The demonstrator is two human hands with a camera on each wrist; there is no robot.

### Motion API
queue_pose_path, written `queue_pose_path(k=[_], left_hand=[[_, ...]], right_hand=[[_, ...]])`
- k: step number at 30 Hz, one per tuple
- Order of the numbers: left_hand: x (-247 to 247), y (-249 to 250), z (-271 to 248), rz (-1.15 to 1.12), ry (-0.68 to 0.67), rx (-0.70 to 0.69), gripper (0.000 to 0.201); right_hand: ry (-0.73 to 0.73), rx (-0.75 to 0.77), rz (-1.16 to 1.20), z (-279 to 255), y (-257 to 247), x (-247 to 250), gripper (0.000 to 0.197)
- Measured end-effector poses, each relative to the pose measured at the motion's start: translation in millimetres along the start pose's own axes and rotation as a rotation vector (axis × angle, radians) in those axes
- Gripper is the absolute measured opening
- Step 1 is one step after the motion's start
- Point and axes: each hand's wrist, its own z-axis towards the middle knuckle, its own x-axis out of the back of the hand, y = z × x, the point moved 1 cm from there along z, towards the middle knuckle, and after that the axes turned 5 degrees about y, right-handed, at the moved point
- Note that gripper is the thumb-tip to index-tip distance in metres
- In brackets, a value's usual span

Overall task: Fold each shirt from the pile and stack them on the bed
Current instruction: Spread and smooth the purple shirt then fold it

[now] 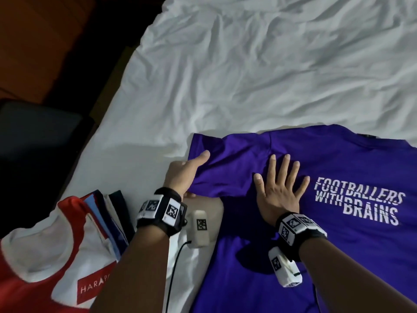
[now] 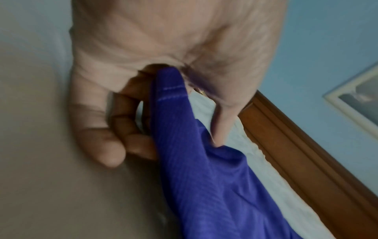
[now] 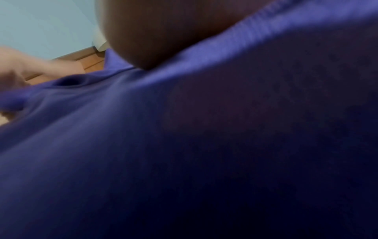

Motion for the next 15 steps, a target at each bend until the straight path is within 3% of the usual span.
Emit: queue_pose_path(k=[3, 6, 8, 9, 11, 13, 14, 15], left_hand=[[4.0, 5.0, 8.3, 0.158, 0.172, -0.109, 0.025], [10.0, 1.5, 7.0, 0.234, 0.301, -0.116, 0.024], [4.9, 2.8, 1.3, 0.35, 0.4, -0.209, 0.024], [-0.6, 3.8, -3.5, 0.44, 0.465, -0.327, 0.028], [-23.5, 6.6, -20.2, 0.563, 0.518, -0.769, 0.031], [-57.1, 3.7, -35.1, 0.719, 0.308, -1.193, 0.032], [-72.7, -1.2, -37.5, 0.849, 0.138, -1.281, 0.037], [-83.1, -6.7, -34.7, 1.003, -0.013, -1.27, 0.044]], right_hand=[[-0.01, 0.012, 0.014, -0.8, 0.1, 2.5, 0.075], [-0.028, 0.016, 0.01, -0.7, -0.2, 4.7, 0.076], [-0.027, 0.013, 0.01, -0.9, -0.7, 4.7, 0.074], [-0.024, 0.013, 0.009, -0.8, -1.1, 4.3, 0.073], [-0.013, 0.017, 0.005, -0.9, -0.6, 2.5, 0.071], [0.002, 0.024, 0.011, -0.4, 1.2, 1.5, 0.07], [0.002, 0.027, 0.013, -0.4, 2.2, 1.4, 0.07], [-0.004, 0.027, 0.012, -1.1, 3.4, 1.7, 0.069]])
